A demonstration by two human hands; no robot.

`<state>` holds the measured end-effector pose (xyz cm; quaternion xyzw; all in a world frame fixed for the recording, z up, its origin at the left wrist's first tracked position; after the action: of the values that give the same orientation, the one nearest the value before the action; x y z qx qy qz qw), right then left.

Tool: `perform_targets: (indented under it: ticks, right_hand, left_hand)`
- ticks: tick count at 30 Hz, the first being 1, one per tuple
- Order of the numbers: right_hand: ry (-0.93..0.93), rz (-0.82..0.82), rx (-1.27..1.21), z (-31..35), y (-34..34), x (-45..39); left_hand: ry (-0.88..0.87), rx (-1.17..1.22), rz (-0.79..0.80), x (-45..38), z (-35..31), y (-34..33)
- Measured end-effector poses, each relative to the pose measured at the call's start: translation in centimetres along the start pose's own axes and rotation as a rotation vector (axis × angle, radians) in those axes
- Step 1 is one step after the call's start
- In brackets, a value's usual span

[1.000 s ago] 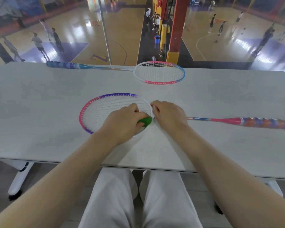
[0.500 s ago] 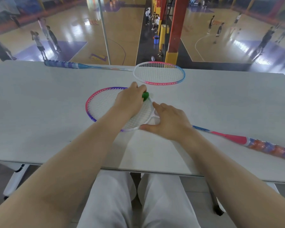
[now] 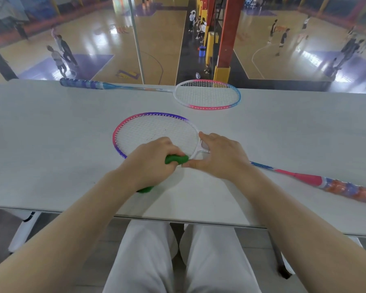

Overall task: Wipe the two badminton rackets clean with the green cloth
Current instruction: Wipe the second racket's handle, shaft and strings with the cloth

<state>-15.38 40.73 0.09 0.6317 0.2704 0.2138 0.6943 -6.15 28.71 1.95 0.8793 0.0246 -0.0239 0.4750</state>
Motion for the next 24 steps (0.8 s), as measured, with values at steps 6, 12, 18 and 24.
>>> perform_targets:
  ticks: [6,12,18,24]
  right_hand:
    - [0.000,-0.004,-0.008,0.0,-0.2,0.0]
    - [0.004,-0.025,-0.002,-0.2,-0.2,0.0]
    - [-0.002,-0.013,0.015,-0.2,-0.2,-0.2]
    - [-0.010,-0.006,0.006,-0.3,-0.3,0.0]
  left_hand:
    - [0.019,-0.073,-0.137,-2.8,0.6,0.5]
    - [-0.003,-0.204,-0.216,-8.7,0.3,0.9]
    - [0.088,-0.269,-0.267,-12.4,0.5,1.8]
    - [0.079,-0.185,-0.166,-10.2,0.8,0.8]
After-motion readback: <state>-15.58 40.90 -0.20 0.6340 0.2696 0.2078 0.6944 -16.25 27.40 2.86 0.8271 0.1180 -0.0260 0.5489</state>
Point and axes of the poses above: each hand's wrist, its own x-axis away from the middle knuckle, its own y-axis out of the back of the hand, z = x × y, the point moved 9 cm from there along -x, towards the middle knuckle, and after that the axes turned 11 degrees about x, right-handed, at the moved point
